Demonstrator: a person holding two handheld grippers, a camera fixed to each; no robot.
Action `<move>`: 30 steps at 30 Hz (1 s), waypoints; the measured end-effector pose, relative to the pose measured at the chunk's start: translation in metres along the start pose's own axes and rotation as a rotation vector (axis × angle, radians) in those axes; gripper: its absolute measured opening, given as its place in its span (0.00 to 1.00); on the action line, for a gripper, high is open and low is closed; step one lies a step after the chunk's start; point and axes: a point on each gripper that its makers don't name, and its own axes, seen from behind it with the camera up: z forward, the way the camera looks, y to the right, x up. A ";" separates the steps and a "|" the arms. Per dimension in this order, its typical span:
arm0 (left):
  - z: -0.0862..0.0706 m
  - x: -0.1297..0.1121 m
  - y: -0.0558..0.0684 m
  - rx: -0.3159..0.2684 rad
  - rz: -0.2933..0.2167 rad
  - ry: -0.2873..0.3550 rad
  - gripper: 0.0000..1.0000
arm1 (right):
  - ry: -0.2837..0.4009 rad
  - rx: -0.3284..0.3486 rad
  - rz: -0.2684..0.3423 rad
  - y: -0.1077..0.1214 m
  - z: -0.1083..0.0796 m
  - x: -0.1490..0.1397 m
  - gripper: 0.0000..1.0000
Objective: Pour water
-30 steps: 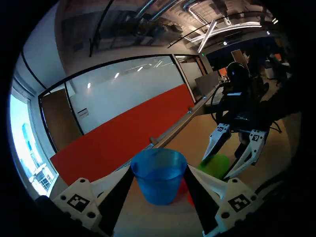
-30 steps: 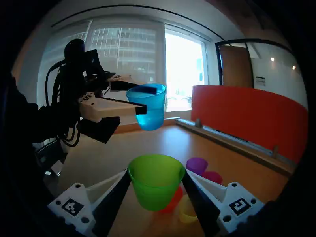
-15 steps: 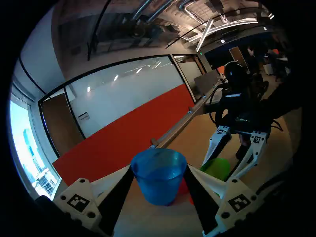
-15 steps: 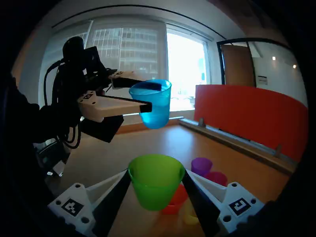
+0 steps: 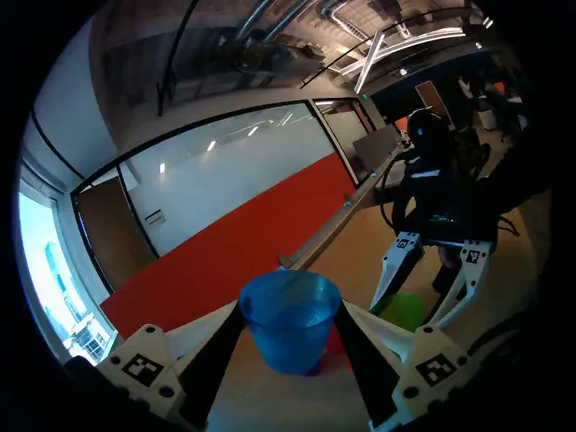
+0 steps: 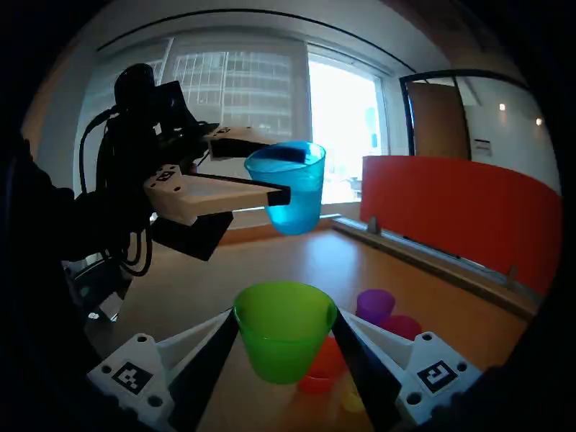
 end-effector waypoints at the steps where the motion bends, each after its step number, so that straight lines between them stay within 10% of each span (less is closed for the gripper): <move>1: 0.000 0.000 0.000 0.001 0.003 0.000 0.85 | 0.001 0.001 0.000 0.000 0.000 0.000 0.93; 30: -0.006 0.014 0.000 0.033 0.124 0.013 0.85 | 0.001 0.036 -0.007 -0.016 0.013 0.003 0.93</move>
